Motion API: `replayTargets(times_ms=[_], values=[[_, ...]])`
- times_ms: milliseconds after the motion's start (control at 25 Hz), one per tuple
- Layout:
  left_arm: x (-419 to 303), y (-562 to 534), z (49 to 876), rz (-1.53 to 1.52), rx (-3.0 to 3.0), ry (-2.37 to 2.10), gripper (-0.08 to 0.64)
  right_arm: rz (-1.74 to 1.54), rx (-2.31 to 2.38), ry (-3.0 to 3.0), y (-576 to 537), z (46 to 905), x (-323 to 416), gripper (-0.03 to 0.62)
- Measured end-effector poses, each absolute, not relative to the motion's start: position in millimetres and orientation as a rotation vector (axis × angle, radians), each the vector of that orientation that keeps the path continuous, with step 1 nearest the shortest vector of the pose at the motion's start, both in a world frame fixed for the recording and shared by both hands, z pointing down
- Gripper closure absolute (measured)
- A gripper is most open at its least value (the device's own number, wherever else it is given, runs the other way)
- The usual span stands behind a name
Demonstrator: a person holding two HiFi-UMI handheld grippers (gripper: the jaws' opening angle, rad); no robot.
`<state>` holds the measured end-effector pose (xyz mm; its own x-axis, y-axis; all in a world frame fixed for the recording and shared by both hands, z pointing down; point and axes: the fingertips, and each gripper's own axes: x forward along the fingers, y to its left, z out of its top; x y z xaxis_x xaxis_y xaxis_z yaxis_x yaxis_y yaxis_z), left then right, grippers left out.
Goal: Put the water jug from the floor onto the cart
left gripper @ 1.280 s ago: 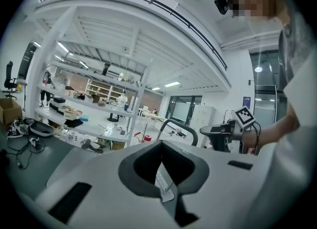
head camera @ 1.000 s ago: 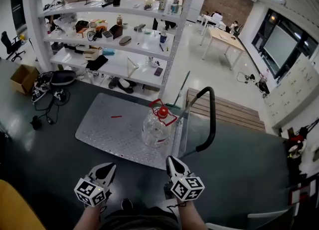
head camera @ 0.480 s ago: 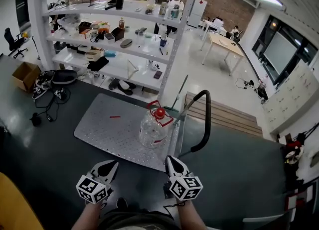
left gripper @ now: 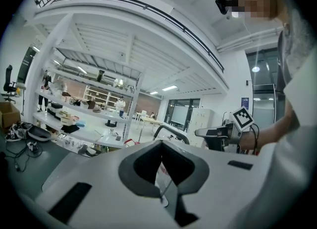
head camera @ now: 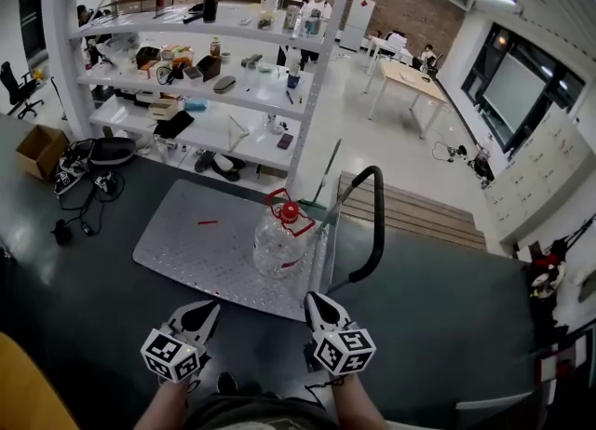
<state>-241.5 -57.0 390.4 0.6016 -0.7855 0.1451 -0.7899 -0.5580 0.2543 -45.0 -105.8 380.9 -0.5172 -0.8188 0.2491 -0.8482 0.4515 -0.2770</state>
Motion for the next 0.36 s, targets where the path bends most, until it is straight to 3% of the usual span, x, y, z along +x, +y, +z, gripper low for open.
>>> replayTargets(times_ms=[360], values=[[-244.2, -68.1, 390.6, 0.060, 2.580, -1.268, 0.552, 0.533, 1.480, -2.588, -108.0, 389.8, -46.2, 0.604]])
